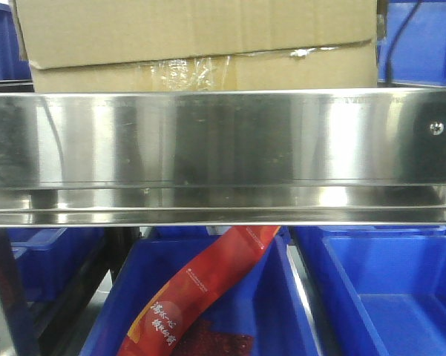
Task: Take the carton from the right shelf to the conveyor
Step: 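Close both grippers on the carton's side walls and lift it, then pull the held carton back off the shelf with both grippers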
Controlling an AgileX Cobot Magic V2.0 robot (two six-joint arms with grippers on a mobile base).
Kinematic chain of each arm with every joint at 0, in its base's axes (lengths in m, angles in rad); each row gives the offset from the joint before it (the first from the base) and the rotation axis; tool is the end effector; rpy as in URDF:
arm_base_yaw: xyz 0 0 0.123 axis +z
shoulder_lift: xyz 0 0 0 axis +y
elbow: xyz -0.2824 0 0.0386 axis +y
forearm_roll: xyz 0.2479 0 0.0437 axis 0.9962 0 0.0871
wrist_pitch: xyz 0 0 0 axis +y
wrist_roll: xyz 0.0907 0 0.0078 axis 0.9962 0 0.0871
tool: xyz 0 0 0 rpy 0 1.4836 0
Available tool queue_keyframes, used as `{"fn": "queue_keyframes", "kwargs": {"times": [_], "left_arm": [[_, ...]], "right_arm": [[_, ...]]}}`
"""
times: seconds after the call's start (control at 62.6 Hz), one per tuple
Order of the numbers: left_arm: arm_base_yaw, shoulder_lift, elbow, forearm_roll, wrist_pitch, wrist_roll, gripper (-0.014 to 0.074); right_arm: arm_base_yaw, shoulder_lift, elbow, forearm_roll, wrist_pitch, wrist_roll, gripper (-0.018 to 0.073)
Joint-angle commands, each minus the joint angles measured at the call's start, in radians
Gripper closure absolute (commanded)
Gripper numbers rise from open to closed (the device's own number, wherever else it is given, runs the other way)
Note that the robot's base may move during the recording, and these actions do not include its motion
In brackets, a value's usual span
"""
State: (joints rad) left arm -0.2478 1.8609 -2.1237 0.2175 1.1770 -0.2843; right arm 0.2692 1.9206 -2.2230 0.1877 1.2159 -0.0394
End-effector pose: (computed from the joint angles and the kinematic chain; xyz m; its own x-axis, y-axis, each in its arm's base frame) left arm 0.3987 -0.0821 0.4239 -0.7152 -0.0196 -0.6986 -0.0342 0.9994 0.0070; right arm 0.3984 0.1265 0.4250 -0.7149 -0.1702 -0.6782 -0.3580 0.9222 0.1460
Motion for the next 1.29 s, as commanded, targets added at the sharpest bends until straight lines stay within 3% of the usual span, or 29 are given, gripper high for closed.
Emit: {"fn": "queue_keyframes", "kwargs": {"times": [0.0,0.064,0.415,0.655,0.831,0.879,1.07,1.278], "left_arm": [[0.005,-0.002,-0.007,0.012,-0.002,-0.009,0.0635],[0.005,-0.002,-0.007,0.010,-0.002,-0.009,0.0588],[0.002,-0.034,-0.163,-0.030,0.044,-0.007,0.0608],[-0.067,-0.141,-0.217,-0.030,0.044,-0.005,0.0608],[-0.151,-0.242,-0.119,0.000,0.044,-0.005,0.0613],[-0.197,-0.303,-0.007,0.027,0.044,-0.005,0.0613],[-0.279,-0.415,0.180,0.024,0.044,-0.036,0.0613],[-0.323,-0.472,0.236,0.024,0.044,-0.041,0.0613]], "right_arm": [[-0.001,-0.006,-0.010,-0.023,-0.002,-0.004,0.0649],[-0.001,-0.006,-0.010,-0.026,0.003,-0.004,0.0617],[-0.001,-0.129,-0.010,-0.037,-0.002,-0.004,0.0627],[-0.001,-0.291,-0.010,-0.040,0.005,0.000,0.0627],[0.013,-0.396,0.042,-0.042,0.005,0.003,0.0627],[0.029,-0.449,0.105,-0.042,0.005,0.003,0.0627],[0.062,-0.555,0.298,-0.042,0.005,0.003,0.0627],[0.064,-0.648,0.500,-0.042,-0.004,0.003,0.0627]]}}
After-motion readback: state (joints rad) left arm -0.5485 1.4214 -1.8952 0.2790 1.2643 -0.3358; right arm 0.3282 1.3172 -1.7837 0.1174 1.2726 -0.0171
